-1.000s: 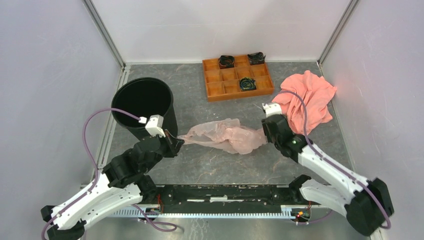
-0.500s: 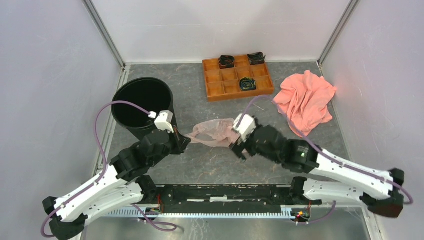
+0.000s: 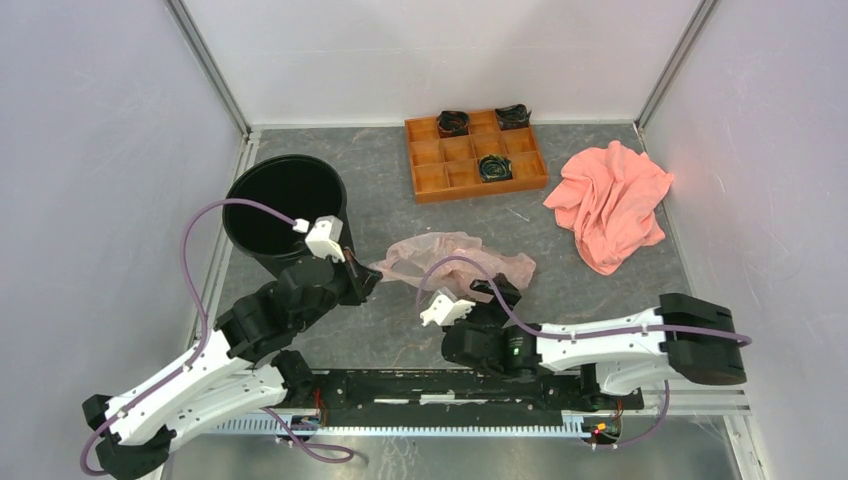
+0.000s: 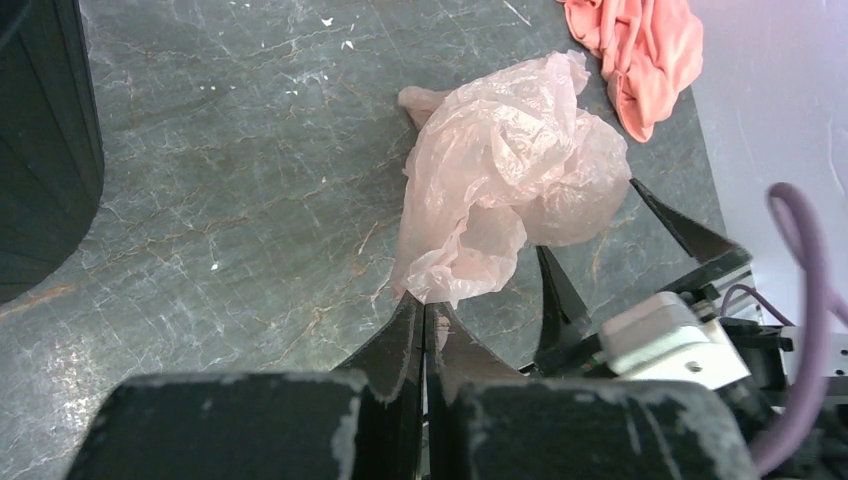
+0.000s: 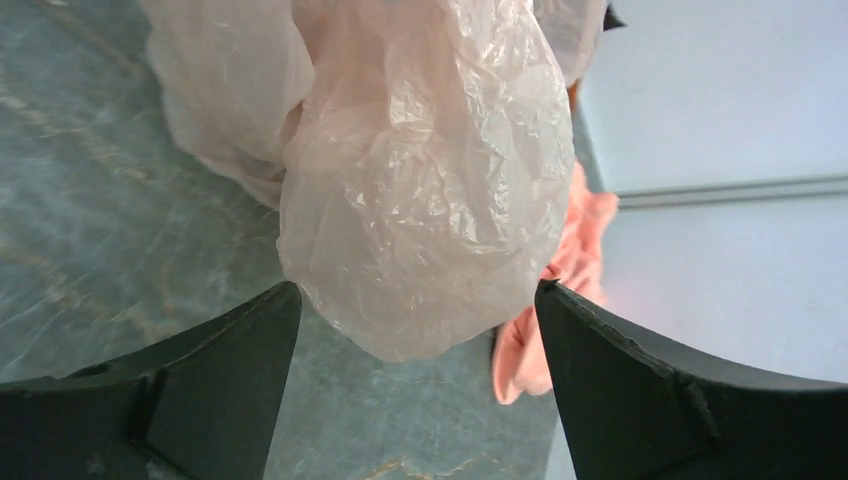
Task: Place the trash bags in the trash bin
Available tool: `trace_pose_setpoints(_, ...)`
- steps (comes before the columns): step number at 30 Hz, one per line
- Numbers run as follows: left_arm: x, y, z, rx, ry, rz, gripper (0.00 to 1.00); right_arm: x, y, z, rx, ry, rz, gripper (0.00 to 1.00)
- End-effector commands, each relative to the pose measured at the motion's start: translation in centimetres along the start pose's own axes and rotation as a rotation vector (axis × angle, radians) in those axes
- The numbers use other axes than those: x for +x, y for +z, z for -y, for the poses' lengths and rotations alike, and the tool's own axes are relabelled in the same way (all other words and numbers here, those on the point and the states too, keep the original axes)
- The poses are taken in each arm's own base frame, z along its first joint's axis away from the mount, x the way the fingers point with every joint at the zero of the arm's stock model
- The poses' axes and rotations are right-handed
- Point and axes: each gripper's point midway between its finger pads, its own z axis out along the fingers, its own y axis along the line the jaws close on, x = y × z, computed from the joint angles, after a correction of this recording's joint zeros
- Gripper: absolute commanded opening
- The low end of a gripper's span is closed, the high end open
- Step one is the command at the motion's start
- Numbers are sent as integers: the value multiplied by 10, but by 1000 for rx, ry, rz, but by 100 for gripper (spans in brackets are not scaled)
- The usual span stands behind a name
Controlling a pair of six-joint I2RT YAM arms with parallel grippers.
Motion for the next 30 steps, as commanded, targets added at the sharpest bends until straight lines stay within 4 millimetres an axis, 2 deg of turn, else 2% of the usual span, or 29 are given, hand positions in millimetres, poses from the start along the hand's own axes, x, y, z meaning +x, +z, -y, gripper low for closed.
trace_pose_setpoints(1,-19,-11,14,46,-8,44,2,-15,3,34,285,70,24,88)
trace_pose_setpoints(2,-19,-11,13,42,-6,45,2,-16,5,34,295,79,30,82)
trace_pose_setpoints(3,-19,-11,11,35,-2,45,2,-17,8,33,280,92,42,70)
trace_pose_setpoints(5,-21,-12,8,19,2,49,2,-20,15,35,242,152,67,60)
trace_pose_setpoints(7,-24,-15,5,-3,6,59,2,-28,15,39,173,216,97,36)
trace_pose_setpoints(10,-31,-21,-2,-43,15,79,2,-54,0,46,-10,366,217,1)
trace_pose_setpoints(13,-38,-25,-11,-78,35,110,2,-73,-20,59,-221,531,359,0)
trace_pose_setpoints(16,-44,-30,-16,-105,55,135,2,-74,-24,79,-330,641,405,0)
trace_pose_setpoints(18,-49,-32,-16,-112,57,145,2,-73,-22,75,-398,627,398,0)
trace_pose_setpoints(19,-50,-32,-14,-105,56,143,2,-74,-21,66,-436,596,393,2)
trace_pose_setpoints(21,-49,-31,-4,-65,52,126,2,-75,-17,49,-495,541,388,35)
trace_pose_setpoints(23,-48,-30,1,-45,58,112,2,-78,-12,39,-522,474,411,55)
trace_pose_setpoints(24,-47,-29,2,-44,60,108,2,-79,-10,38,-511,450,434,69)
trace_pose_setpoints(26,-49,-29,4,-38,56,112,2,-77,-1,34,-459,400,494,90)
trace_pose_setpoints(27,-50,-30,5,-32,52,115,2,-73,6,35,-411,373,496,96)
trace_pose_setpoints(30,-52,-32,6,-30,47,123,2,-68,21,37,-302,294,492,98)
